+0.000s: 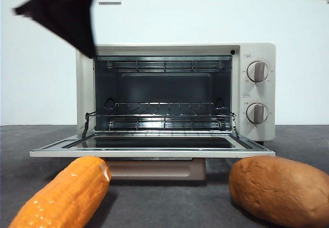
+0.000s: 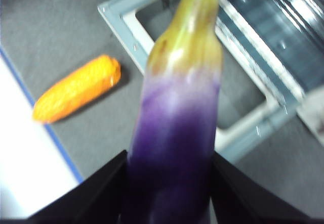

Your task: Take the eggplant from the table,put the eggplant in the oven

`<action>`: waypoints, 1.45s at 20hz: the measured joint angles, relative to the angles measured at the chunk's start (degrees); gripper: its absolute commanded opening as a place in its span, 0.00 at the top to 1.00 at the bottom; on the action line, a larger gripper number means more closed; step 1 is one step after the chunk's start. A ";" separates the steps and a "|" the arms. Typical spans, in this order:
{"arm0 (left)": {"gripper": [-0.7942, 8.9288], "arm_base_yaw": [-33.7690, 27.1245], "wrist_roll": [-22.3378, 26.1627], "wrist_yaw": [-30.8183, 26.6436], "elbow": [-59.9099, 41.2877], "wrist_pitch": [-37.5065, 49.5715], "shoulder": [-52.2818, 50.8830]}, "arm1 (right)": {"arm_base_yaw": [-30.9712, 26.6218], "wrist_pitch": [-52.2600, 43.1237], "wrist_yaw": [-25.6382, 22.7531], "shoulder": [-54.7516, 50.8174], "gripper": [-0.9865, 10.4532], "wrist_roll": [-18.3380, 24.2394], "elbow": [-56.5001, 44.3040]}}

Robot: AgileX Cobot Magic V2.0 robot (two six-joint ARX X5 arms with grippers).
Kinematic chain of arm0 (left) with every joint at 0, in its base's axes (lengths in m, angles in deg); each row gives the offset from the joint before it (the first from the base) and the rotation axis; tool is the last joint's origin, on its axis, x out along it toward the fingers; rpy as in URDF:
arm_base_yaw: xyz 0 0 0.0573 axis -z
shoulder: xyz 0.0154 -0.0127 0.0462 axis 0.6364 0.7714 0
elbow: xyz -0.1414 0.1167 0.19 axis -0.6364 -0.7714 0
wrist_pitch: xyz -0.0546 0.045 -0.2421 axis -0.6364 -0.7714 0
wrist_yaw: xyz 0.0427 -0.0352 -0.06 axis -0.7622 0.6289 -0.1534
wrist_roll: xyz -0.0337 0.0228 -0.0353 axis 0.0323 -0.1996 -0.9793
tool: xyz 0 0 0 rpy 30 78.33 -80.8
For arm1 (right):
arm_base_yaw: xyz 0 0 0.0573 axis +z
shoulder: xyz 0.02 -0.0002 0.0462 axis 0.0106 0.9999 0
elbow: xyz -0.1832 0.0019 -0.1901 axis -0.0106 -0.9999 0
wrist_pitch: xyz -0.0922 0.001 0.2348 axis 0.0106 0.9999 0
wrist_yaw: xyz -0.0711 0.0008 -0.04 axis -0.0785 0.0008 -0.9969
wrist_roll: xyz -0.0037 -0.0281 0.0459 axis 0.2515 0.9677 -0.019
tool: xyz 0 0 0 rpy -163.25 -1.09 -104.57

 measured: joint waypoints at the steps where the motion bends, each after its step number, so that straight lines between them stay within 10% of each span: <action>1: 0.91 -1.66 -0.90 0.00 -3.43 2.14 -3.61 | -0.11 -1.79 -0.09 2.16 0.77 1.07 0.00; 10: 0.91 -12.20 -6.80 -0.02 -18.91 3.30 -27.85 | -2.86 -12.61 -13.46 24.59 0.77 13.94 5.25; 23: 0.91 -12.24 -8.28 0.20 -18.93 0.83 -33.99 | -5.77 -31.02 -35.21 50.47 0.77 36.37 20.72; 29: 0.91 -12.28 -8.24 0.20 -18.93 1.22 -33.94 | -5.66 -32.98 -35.50 51.17 0.68 38.49 20.79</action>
